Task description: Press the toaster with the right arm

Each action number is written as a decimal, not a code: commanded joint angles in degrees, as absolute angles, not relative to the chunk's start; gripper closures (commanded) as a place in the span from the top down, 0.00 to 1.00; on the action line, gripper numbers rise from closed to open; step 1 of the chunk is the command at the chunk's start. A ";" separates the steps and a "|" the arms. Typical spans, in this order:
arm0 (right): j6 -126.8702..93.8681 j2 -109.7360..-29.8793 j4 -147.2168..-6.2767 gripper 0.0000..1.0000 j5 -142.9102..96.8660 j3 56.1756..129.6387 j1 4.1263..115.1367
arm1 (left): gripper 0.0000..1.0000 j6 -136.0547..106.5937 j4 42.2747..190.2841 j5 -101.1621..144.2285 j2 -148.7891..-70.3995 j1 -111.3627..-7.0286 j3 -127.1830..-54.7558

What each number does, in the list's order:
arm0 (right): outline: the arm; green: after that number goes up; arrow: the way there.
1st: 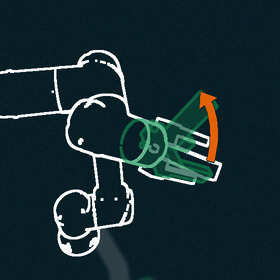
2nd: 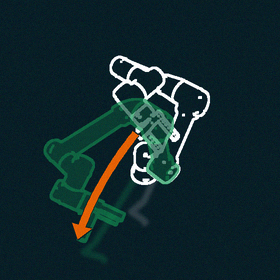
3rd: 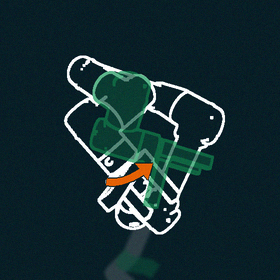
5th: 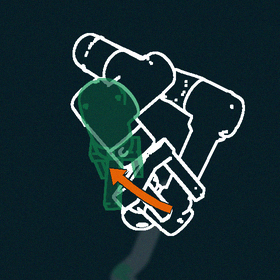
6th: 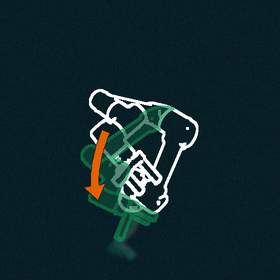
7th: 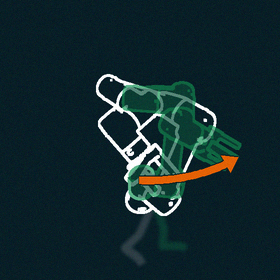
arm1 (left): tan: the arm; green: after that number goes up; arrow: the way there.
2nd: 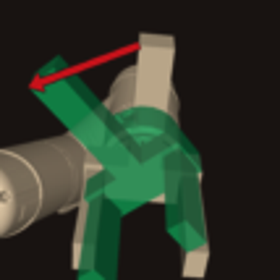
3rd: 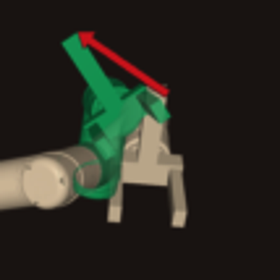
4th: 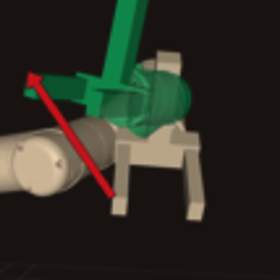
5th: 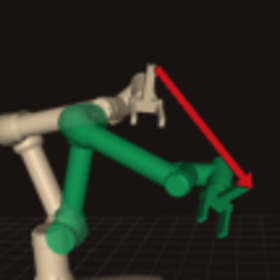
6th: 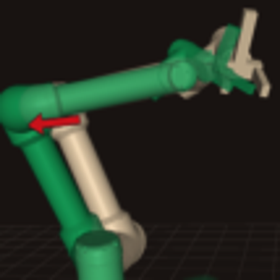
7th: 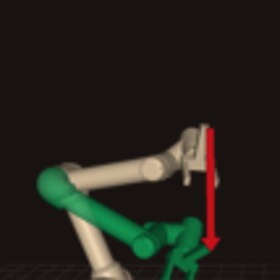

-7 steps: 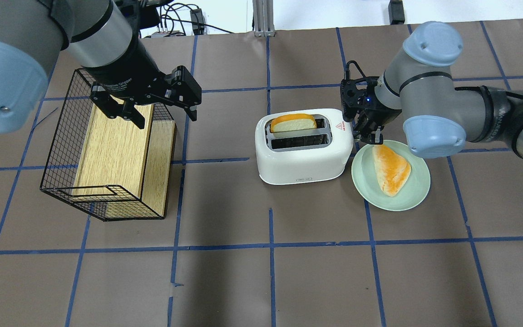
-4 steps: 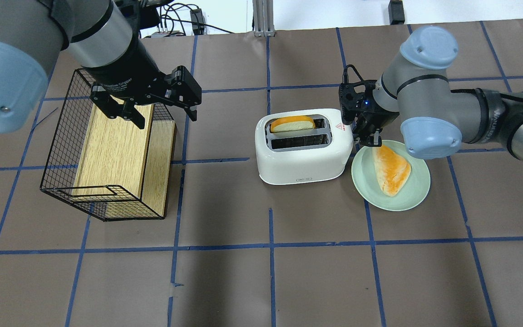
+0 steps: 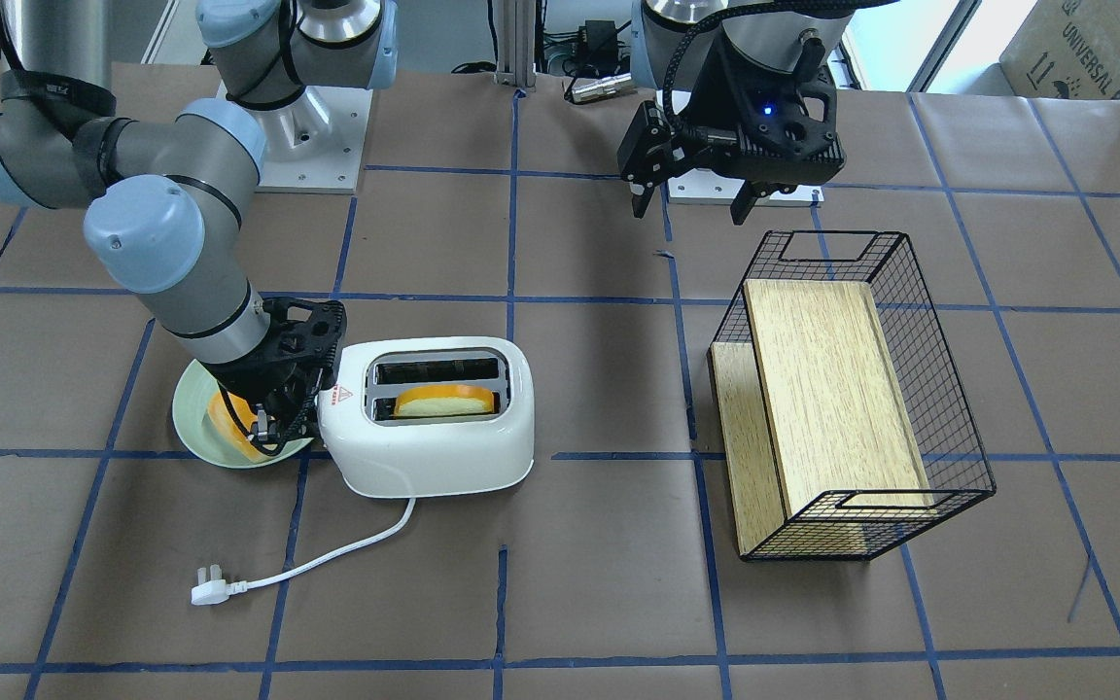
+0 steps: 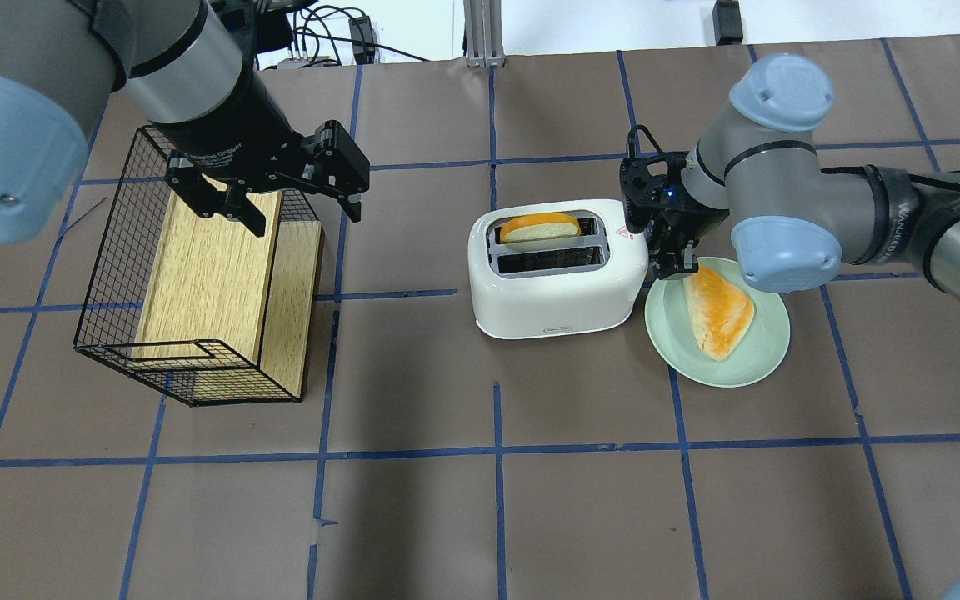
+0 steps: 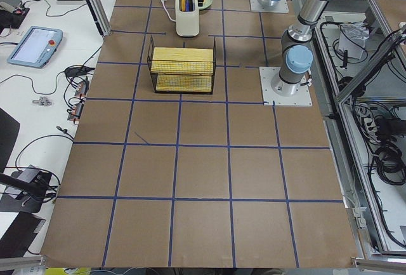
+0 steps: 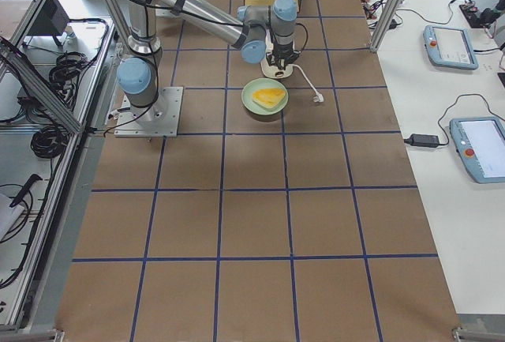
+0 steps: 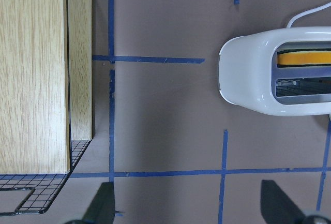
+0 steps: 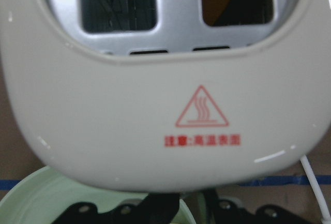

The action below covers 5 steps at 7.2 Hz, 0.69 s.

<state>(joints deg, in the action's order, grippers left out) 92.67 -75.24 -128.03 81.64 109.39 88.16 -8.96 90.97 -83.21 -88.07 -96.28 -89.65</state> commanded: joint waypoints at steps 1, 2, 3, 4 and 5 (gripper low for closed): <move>92.20 -76.36 -127.36 0.29 82.17 108.20 88.15 | 1.00 -8.96 90.97 -83.23 -88.07 -96.24 -89.65; 91.68 -78.64 -121.44 0.29 82.26 104.36 88.15 | 1.00 -8.96 90.97 -83.23 -88.07 -96.33 -89.65; 89.15 -80.66 -110.24 0.32 81.92 98.32 88.24 | 1.00 -8.96 90.97 -83.15 -88.07 -96.33 -89.65; 81.90 -82.08 -104.04 0.64 81.74 93.91 88.07 | 1.00 -8.96 90.97 -83.23 -88.07 -96.24 -89.65; 73.47 -83.48 -102.84 0.99 82.17 93.17 88.07 | 1.00 -8.96 90.97 -83.23 -88.07 -96.33 -89.65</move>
<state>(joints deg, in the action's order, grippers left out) 82.65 -81.59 -107.34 81.93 96.05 88.12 -8.96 90.97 -83.21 -88.06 -96.30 -89.65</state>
